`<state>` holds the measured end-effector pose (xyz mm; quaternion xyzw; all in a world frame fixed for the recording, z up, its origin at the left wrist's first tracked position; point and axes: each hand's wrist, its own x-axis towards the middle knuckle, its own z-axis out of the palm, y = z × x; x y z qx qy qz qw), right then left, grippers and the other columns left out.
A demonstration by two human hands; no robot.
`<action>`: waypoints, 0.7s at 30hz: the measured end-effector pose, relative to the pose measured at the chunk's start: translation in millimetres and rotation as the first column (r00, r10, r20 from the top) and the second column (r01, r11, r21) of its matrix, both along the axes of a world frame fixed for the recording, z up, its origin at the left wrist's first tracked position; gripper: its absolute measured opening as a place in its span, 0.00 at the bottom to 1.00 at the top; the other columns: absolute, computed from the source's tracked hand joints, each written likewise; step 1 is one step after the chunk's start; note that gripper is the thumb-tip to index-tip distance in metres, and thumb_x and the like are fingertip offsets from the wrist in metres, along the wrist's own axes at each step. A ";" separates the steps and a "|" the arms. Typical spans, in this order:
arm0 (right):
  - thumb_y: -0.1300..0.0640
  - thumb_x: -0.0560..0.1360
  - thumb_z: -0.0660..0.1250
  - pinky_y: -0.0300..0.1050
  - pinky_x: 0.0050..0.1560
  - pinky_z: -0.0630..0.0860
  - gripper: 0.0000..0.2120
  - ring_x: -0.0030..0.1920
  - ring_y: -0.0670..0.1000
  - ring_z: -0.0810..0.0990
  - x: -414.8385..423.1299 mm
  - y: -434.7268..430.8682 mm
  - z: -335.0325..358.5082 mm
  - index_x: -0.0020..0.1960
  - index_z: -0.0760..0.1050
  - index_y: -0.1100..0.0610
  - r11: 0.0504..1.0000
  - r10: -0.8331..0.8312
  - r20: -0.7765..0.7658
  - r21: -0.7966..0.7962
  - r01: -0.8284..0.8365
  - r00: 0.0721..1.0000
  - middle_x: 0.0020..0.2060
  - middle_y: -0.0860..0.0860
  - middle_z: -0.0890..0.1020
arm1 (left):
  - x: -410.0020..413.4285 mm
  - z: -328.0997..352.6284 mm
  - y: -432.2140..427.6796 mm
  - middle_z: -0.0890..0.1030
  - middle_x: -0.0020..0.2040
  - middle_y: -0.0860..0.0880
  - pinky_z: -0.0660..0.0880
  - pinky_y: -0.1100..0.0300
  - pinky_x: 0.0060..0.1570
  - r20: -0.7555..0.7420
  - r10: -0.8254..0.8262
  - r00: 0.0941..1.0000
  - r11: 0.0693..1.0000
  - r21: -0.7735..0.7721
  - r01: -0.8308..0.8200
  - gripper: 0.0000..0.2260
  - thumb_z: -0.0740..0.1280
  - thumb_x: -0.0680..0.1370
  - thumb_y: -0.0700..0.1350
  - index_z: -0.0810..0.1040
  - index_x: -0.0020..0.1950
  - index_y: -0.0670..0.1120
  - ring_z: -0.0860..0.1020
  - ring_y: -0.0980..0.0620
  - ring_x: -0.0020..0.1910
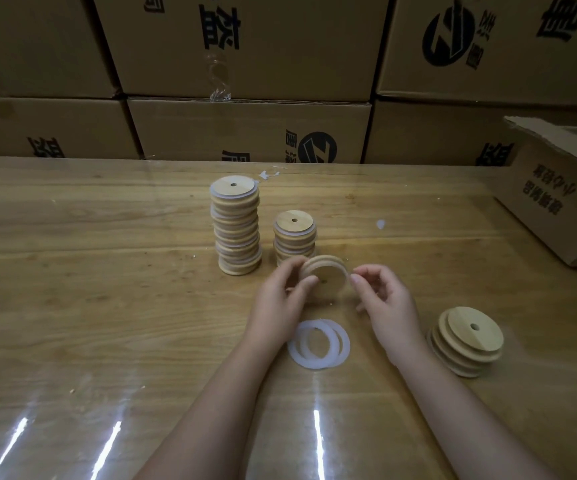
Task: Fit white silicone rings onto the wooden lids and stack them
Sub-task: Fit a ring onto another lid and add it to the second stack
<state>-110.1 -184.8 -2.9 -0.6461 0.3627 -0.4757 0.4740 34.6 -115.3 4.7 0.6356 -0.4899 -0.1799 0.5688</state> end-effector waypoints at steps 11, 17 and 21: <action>0.65 0.74 0.67 0.35 0.36 0.76 0.11 0.39 0.42 0.78 0.4 -1.4 -2.0 0.44 0.76 0.49 0.995 0.081 0.057 0.053 -0.084 0.995 0.41 0.47 0.81 | 0.2 -2.6 -0.6 0.78 0.43 0.53 0.71 0.71 0.40 0.025 -0.071 0.997 0.998 0.005 0.070 0.10 0.72 0.72 0.40 0.76 0.43 0.54 0.75 0.62 0.42; 0.63 0.72 0.70 0.37 0.38 0.76 0.11 0.40 0.45 0.77 -1.9 1.0 1.8 0.45 0.77 0.47 0.995 0.097 0.008 -0.026 -0.096 0.995 0.47 0.49 0.81 | 4.5 -4.8 -1.5 0.78 0.49 0.54 0.73 0.65 0.46 0.103 -0.052 0.993 0.999 0.008 0.052 0.11 0.72 0.72 0.38 0.81 0.52 0.48 0.76 0.59 0.51; 0.62 0.72 0.70 0.40 0.40 0.77 0.10 0.40 0.45 0.77 -0.9 1.2 1.8 0.44 0.78 0.46 0.994 0.097 -0.020 -0.044 -0.098 0.995 0.47 0.51 0.81 | 1.9 -3.6 -0.7 0.78 0.50 0.59 0.72 0.71 0.46 0.095 -0.095 0.991 0.995 -0.011 0.096 0.14 0.70 0.72 0.37 0.79 0.53 0.53 0.75 0.64 0.52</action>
